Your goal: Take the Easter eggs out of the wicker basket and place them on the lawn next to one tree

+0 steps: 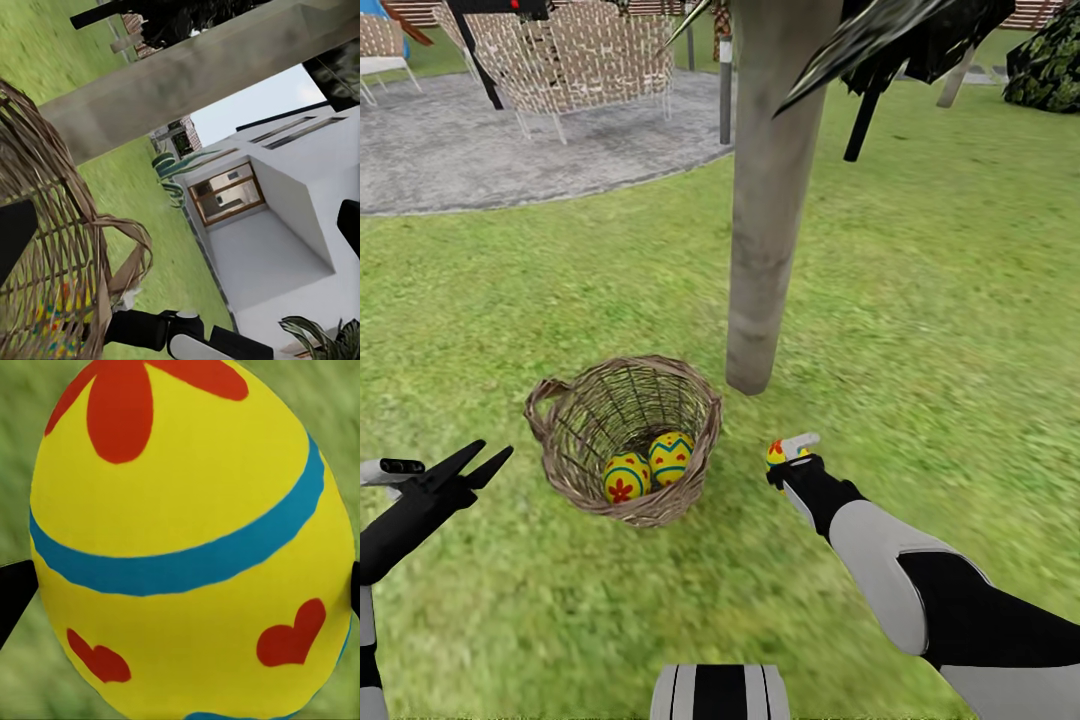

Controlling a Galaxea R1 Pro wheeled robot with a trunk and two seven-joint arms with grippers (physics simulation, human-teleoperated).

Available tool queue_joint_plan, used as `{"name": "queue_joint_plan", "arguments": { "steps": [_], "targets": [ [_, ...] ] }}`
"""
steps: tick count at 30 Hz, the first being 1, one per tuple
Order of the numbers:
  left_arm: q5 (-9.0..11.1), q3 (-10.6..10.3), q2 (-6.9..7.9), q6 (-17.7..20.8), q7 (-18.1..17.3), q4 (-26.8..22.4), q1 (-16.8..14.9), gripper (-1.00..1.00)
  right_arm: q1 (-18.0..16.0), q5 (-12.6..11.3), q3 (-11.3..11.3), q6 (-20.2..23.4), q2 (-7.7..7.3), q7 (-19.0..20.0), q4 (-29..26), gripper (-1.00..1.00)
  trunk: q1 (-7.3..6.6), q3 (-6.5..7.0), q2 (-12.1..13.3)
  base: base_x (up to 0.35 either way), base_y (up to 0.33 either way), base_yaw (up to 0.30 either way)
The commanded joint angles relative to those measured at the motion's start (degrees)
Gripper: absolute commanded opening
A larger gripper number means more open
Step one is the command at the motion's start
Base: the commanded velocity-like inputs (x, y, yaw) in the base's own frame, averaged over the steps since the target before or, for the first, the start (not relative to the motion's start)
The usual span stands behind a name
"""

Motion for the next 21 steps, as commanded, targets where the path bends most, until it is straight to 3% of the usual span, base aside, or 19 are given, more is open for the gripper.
{"name": "queue_joint_plan", "arguments": {
  "steps": [1,21],
  "targets": [
    [0.0,0.0,0.00,0.0,0.0,0.0,0.0,1.00,0.0,0.0,0.0,0.0,-0.01,0.0,0.0,-1.00,0.02,-0.23,0.0,0.000,0.000,0.000],
    [0.0,0.1,0.00,0.0,0.0,0.0,0.0,1.00,0.0,-0.1,0.0,0.0,-0.01,0.1,-0.1,-1.00,0.54,-4.66,-0.3,0.000,0.000,0.000]
  ]
}}
